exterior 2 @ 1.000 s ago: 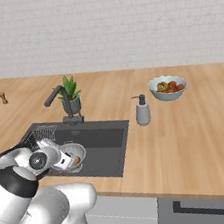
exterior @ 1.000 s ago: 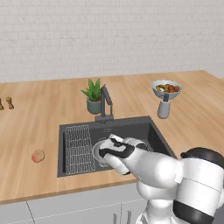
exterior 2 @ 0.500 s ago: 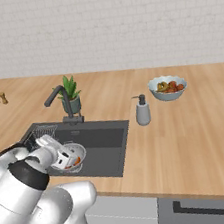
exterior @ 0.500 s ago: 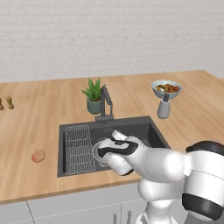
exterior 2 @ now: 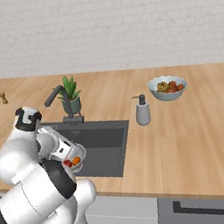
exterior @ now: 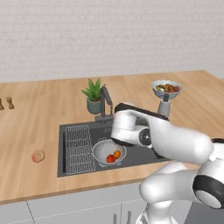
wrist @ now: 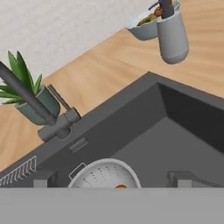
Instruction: Put the colander in the sink, put the tangerine, peach, apple in the colander, and turn on the sink faucet and pour water over the colander.
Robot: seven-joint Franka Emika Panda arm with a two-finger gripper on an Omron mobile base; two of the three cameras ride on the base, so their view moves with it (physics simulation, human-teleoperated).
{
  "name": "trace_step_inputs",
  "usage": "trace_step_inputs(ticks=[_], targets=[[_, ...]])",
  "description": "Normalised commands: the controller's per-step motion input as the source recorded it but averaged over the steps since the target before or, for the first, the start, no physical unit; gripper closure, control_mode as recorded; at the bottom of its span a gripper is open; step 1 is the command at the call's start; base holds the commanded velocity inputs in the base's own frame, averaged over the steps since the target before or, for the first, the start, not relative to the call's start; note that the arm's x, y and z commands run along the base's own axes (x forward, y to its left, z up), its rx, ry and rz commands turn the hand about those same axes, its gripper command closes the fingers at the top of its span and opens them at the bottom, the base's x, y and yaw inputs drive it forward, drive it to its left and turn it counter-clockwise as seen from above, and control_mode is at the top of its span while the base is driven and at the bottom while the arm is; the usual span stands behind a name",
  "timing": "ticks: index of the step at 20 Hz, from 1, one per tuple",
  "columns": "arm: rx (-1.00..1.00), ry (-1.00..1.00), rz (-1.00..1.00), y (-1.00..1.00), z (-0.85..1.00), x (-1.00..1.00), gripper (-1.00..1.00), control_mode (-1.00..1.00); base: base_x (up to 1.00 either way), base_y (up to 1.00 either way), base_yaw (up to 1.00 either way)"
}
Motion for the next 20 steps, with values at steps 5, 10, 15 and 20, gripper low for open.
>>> trace_step_inputs(ticks=[5,10,15,20], targets=[[0.0,0.22,0.0,-0.23,0.99,-0.46,-1.0,-1.0,0.0,0.0,0.0],[0.0,0.1,0.0,-0.05,0.88,-0.64,-1.0,-1.0,0.0,0.0,0.0],[0.0,0.09,0.0,0.06,1.0,-0.13,-1.0,-1.0,0.0,0.0,0.0],[0.0,0.14,0.0,0.0,1.0,0.0,-1.0,-1.0,0.0,0.0,0.0]])
